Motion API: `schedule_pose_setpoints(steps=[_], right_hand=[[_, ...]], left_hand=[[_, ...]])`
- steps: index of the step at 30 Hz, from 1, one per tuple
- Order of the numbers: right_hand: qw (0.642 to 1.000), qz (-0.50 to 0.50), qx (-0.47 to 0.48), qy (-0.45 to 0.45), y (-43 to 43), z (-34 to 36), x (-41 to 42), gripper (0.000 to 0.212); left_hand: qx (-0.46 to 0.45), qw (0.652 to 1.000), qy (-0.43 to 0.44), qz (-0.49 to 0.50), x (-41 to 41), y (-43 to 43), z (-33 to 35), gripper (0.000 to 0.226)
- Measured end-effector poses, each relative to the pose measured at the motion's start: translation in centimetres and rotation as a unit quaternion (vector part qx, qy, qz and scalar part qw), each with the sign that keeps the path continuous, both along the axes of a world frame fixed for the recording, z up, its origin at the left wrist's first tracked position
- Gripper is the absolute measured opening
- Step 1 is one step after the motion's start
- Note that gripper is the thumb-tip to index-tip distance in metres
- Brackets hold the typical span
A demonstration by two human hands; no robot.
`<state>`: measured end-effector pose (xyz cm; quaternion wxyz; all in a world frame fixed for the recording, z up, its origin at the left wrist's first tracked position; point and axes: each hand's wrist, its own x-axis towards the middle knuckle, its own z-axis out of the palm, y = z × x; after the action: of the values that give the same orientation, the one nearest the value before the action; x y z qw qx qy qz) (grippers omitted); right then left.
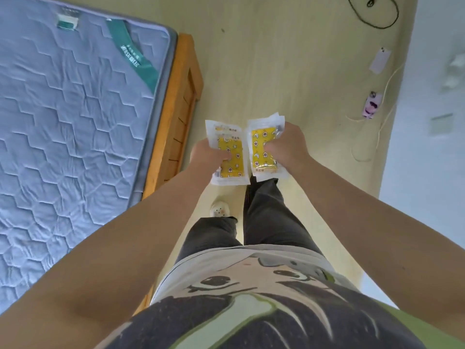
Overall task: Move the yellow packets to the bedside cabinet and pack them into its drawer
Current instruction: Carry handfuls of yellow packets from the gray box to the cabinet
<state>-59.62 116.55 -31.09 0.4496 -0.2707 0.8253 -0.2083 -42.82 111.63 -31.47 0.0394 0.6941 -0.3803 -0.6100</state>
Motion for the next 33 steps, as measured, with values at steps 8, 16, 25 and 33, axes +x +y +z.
schedule_pose_setpoints(steps=[8, 16, 25, 33], right_hand=[[0.993, 0.121, -0.001, 0.006, -19.6, -0.7, -7.5, 0.019], [0.948, 0.316, -0.028, 0.021, -37.1, 0.0, -1.5, 0.02], [0.855, 0.518, -0.006, 0.02, -51.2, -1.1, 14.0, 0.029], [0.789, 0.614, 0.003, 0.012, -63.1, -0.5, 20.6, 0.034]], left_hand=[[-0.001, 0.986, -0.011, 0.169, -6.4, -15.0, -1.3, 0.032], [-0.018, 0.942, -0.033, 0.333, -1.9, -26.1, -1.1, 0.032], [-0.001, 0.841, -0.029, 0.54, 8.3, -34.3, -2.0, 0.023], [0.005, 0.762, -0.021, 0.647, 11.9, -44.2, -2.0, 0.024]])
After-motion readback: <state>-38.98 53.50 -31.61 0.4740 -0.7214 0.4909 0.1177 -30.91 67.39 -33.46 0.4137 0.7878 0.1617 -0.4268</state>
